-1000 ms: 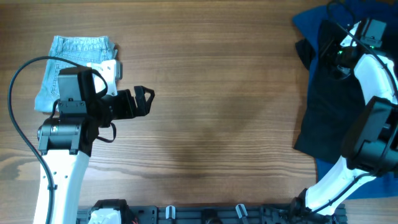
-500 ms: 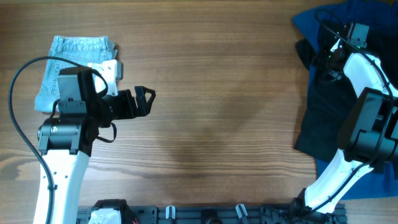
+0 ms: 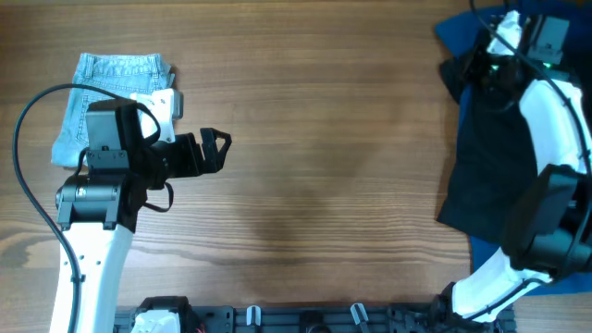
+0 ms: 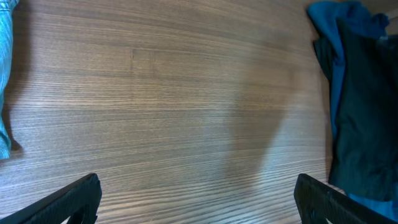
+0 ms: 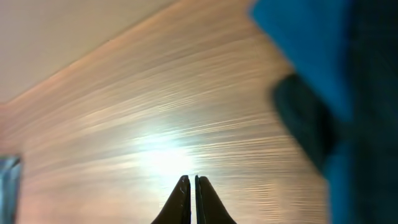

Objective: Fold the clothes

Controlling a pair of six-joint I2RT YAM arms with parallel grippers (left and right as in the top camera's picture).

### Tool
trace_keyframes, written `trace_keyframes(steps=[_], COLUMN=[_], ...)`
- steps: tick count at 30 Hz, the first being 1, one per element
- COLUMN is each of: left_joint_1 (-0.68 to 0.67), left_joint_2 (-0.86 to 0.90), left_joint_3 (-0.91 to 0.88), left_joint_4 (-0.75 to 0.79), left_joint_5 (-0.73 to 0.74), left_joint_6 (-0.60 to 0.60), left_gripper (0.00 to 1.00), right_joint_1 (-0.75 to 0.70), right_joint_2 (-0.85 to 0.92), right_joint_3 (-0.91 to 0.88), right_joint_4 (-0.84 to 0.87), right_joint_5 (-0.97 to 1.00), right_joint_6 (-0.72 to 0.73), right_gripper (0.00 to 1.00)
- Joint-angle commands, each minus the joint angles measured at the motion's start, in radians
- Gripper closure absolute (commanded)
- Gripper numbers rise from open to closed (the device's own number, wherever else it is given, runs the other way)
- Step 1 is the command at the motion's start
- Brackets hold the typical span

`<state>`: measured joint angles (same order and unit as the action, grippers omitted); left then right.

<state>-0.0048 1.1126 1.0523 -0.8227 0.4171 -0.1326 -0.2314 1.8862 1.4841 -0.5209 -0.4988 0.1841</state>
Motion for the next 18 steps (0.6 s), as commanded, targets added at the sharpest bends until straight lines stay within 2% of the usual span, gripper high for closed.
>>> trace_keyframes(steps=[1, 3, 4, 5, 6, 7, 8, 11, 18], left_joint_1=[-0.005, -0.005, -0.005, -0.005, -0.005, -0.005, -0.005, -0.005, -0.005], left_joint_2=[-0.006, -0.006, -0.006, -0.006, -0.006, -0.006, -0.006, -0.006, -0.006], left_joint_3=[0.019, 0.019, 0.019, 0.019, 0.019, 0.019, 0.019, 0.019, 0.019], left_joint_4=[0.002, -0.005, -0.007, -0.014, -0.021, -0.024, -0.024, -0.024, -0.024], left_joint_5=[0.021, 0.021, 0.021, 0.021, 0.021, 0.021, 0.021, 0.021, 0.021], left_joint_6=[0.016, 0.016, 0.016, 0.016, 0.016, 0.016, 0.016, 0.016, 0.014], left_gripper=[0.00, 0.00, 0.00, 0.00, 0.00, 0.00, 0.00, 0.00, 0.00], right_joint_1=[0.106, 0.140, 0.142, 0.141, 0.135, 0.129, 0.119, 0.071, -0.002], right_joint_2=[0.002, 0.000, 0.001, 0.003, 0.005, 0.007, 0.013, 0.021, 0.055], right_joint_3=[0.001, 0.001, 0.001, 0.001, 0.000, -0.001, -0.001, -0.001, -0.004], right_joint_4=[-0.019, -0.033, -0.043, -0.073, -0.099, -0.115, -0.127, -0.133, -0.138], right_joint_5=[-0.008, 0.238, 0.311, 0.428, 0.481, 0.501, 0.511, 0.521, 0.521], right_joint_6=[-0.058, 0.044, 0.083, 0.138, 0.163, 0.168, 0.167, 0.167, 0.156], right_gripper=[0.96, 0.96, 0.87, 0.73, 0.63, 0.60, 0.48, 0.42, 0.43])
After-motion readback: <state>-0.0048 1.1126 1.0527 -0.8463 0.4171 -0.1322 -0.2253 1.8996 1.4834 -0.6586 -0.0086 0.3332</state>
